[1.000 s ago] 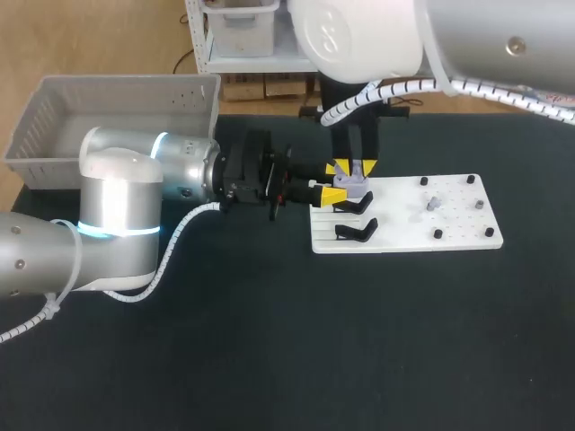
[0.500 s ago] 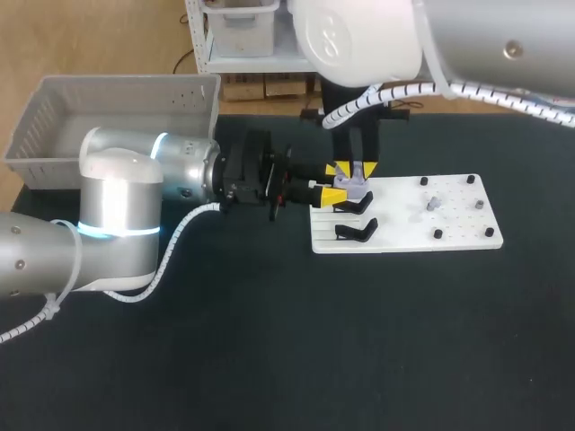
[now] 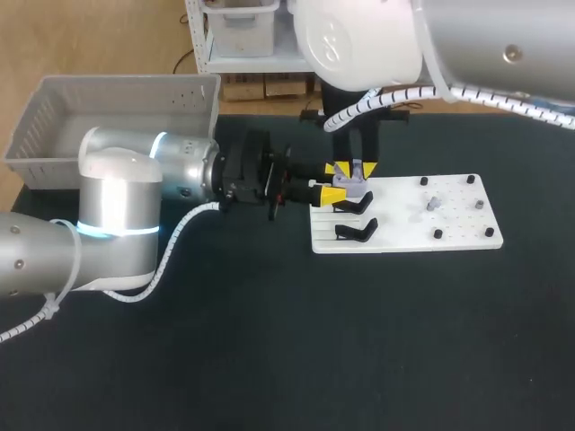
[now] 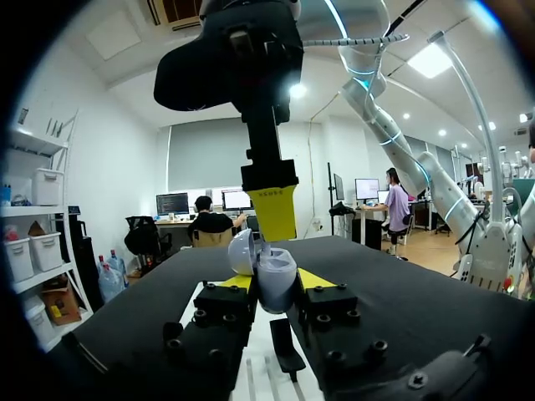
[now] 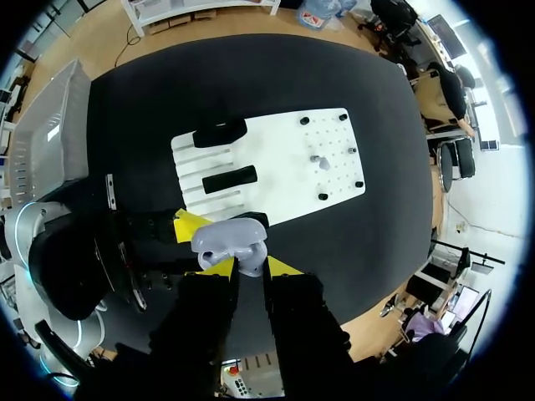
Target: Pick up each earbud case from the left stands, insert the matching earbuds, close the lid, and place the case in the box.
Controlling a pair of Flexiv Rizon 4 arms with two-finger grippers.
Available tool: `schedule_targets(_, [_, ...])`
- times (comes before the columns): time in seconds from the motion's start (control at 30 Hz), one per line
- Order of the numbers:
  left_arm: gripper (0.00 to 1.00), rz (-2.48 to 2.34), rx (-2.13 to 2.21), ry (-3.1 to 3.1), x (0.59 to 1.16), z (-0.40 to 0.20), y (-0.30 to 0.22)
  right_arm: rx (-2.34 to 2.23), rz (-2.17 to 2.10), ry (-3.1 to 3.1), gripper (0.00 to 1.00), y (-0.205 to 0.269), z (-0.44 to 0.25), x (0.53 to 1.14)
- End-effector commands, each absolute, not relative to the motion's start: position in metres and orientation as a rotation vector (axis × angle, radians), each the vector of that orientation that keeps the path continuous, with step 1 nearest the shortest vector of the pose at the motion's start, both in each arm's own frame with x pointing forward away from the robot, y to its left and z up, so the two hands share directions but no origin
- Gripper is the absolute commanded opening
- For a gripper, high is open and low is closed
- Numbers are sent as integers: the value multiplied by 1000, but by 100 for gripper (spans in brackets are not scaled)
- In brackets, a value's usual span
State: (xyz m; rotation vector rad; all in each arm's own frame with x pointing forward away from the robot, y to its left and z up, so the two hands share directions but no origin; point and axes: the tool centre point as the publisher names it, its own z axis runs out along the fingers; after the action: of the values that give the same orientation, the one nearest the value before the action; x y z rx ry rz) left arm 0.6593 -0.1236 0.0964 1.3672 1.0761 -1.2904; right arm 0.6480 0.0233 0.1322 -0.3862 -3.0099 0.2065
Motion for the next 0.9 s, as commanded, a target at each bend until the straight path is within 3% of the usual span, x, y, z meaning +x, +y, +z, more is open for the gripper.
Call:
schedule_targets(0.03, [0, -1285, 1365, 1077, 657, 96, -125, -390, 197, -3014, 0, 21, 131, 646])
schedule_targets(0.23, [0, -1285, 1365, 1077, 657, 96, -125, -367, 143, -3018, 0, 24, 128, 645])
schedule_targets(0.27, [0, -1285, 1365, 1077, 657, 96, -125, -362, 122, -3024, 10, 25, 129, 645])
schedule_targets(0.3, [0, -1285, 1365, 1077, 657, 96, -125, -358, 113, -3025, 39, 25, 130, 644])
schedule_targets(0.43, [0, -1285, 1365, 1077, 657, 96, -125, -310, 68, -3066, 72, 24, 138, 636])
schedule_targets(0.6, [0, -1285, 1365, 1077, 657, 96, -125, -232, -7, -3123, 81, 17, 150, 616])
schedule_targets(0.8, [0, -1285, 1365, 1077, 657, 96, -125, -147, -98, -3286, 79, -4, 161, 598])
schedule_targets(0.9, [0, -1285, 1365, 1077, 657, 96, -125, 89, -25, -3410, 88, -11, 157, 589])
